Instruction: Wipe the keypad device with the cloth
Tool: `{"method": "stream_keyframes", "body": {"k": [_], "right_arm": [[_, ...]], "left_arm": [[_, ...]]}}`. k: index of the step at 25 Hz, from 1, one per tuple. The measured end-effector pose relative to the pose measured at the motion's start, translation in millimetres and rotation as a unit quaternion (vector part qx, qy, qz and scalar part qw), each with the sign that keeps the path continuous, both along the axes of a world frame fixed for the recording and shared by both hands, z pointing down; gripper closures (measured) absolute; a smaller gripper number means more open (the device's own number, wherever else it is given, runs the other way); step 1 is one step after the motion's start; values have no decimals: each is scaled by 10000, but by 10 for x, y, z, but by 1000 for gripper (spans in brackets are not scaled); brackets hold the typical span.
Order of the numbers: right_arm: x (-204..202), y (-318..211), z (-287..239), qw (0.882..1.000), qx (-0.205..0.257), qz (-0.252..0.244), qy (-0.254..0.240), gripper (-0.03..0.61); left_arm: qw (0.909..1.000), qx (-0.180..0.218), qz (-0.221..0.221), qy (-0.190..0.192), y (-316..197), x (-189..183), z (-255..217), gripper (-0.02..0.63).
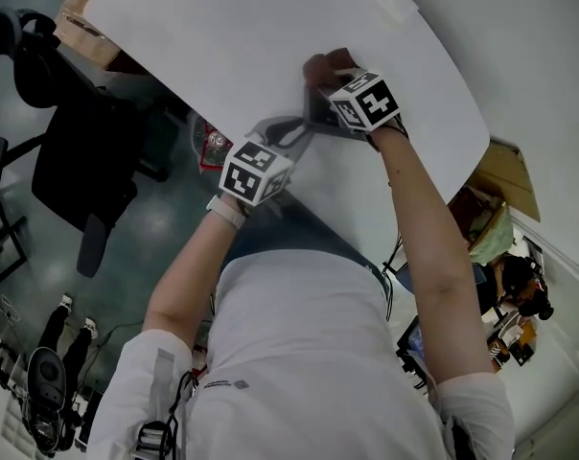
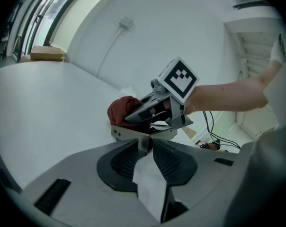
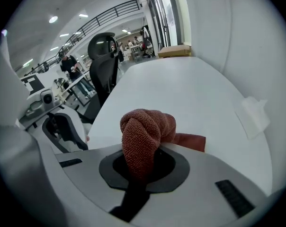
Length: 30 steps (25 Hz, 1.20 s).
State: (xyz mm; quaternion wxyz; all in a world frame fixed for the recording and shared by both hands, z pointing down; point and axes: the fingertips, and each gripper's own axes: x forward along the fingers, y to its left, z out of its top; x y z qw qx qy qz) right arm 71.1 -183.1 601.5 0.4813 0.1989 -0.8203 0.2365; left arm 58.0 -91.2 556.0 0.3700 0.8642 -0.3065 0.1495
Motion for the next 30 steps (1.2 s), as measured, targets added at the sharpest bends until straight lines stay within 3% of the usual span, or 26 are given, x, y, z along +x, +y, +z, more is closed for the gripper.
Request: {"method": "stream_keyframes", "body": {"k": [6,14,30], "right_arm": [[298,-32,-309,9993,335,140,124,537],[594,485,-398,9974,-240,-462,496,537],[480,8,19,9944,-361,183,980,538]], "left_arm": [[9999,-1,-36,-99,-21,-32,7,518],[9999,-17,-82,-79,3,-5,24,518],[9999,-82,-3,77,7,-1,35,518]]}}
